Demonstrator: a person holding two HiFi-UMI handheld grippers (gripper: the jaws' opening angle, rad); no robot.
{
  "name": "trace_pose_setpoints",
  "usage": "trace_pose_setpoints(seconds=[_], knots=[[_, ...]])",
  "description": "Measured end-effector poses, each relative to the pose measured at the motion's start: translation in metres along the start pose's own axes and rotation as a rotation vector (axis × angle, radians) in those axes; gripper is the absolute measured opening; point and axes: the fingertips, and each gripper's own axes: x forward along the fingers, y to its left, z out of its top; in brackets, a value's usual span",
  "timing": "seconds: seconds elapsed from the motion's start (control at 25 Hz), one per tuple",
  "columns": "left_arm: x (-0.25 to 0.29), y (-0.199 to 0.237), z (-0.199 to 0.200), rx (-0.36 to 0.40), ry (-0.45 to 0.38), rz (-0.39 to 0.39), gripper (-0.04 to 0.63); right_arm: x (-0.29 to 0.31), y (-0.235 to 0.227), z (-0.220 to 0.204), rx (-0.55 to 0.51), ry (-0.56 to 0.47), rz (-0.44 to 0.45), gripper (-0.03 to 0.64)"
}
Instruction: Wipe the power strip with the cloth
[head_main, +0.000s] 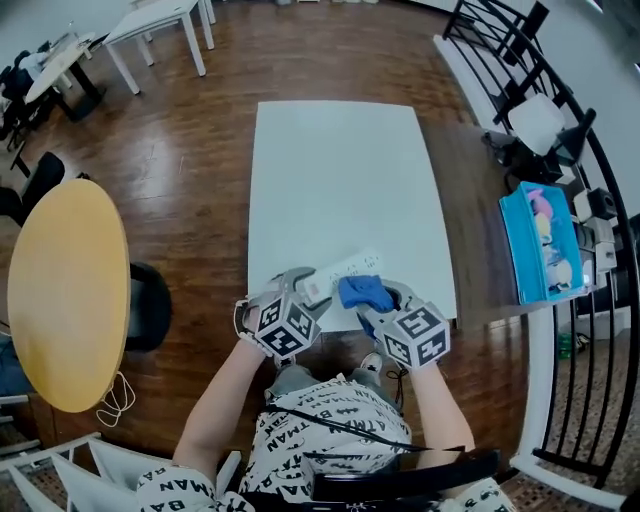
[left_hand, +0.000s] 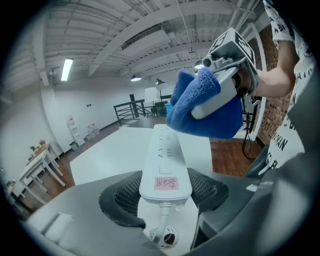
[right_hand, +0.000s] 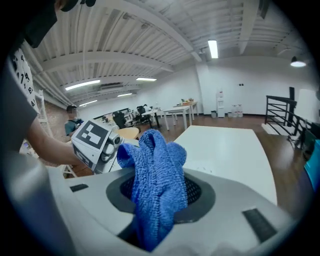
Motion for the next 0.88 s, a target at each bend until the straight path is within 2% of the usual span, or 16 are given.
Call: trace_pose_setpoints(seconds=[0.24, 0.48, 0.68, 0.88], knots=[[-0.006, -0.025, 0.016, 0.065, 0.019, 0.011, 0.281, 0.005, 0.029, -0.002, -0.135, 0.121, 0.148, 0.141], [-0.007, -0.044, 0.028, 0.101, 0.012, 0.015, 0.281, 0.014, 0.054, -0.015, -0.187, 0.179, 0.215, 0.141], [-0.012, -0.056, 0.034, 0.179, 0.013, 0.026, 0.281, 0.016, 0.062, -0.02, -0.237, 0.193, 0.193, 0.143], [-0.02, -0.059, 0.036, 0.161, -0.019, 0.035, 0.281, 0.007, 0.048, -0.016, -0.232, 0.148, 0.115, 0.143]])
